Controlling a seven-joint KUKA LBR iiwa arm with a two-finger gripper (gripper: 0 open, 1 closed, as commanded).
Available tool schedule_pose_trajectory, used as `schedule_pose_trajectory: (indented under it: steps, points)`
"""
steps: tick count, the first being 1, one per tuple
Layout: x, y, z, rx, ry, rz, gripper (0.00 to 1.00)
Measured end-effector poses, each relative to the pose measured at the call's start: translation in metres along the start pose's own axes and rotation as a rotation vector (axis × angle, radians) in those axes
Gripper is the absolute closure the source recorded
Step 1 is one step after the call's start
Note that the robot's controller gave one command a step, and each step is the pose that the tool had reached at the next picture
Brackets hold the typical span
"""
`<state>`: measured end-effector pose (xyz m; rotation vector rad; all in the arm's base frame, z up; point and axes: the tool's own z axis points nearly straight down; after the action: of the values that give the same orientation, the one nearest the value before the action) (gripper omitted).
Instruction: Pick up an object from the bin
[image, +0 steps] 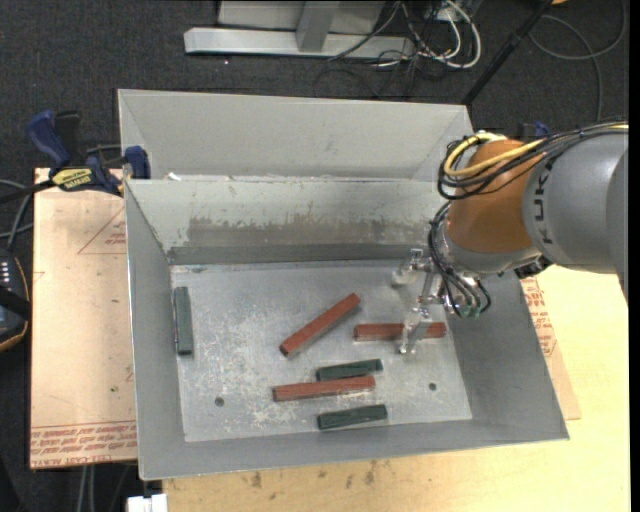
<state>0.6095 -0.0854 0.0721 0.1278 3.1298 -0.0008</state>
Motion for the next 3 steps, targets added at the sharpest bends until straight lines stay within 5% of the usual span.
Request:
schedule_pose_trajectory:
  steps: [1,3]
  points:
    - [-0.0045,0.0071,-0.0046,-0.003,-0.023,-0.024,1.00]
    - [-0.0034,0.0062,-0.0077,-0.004,-0.015,-0.030,1.00]
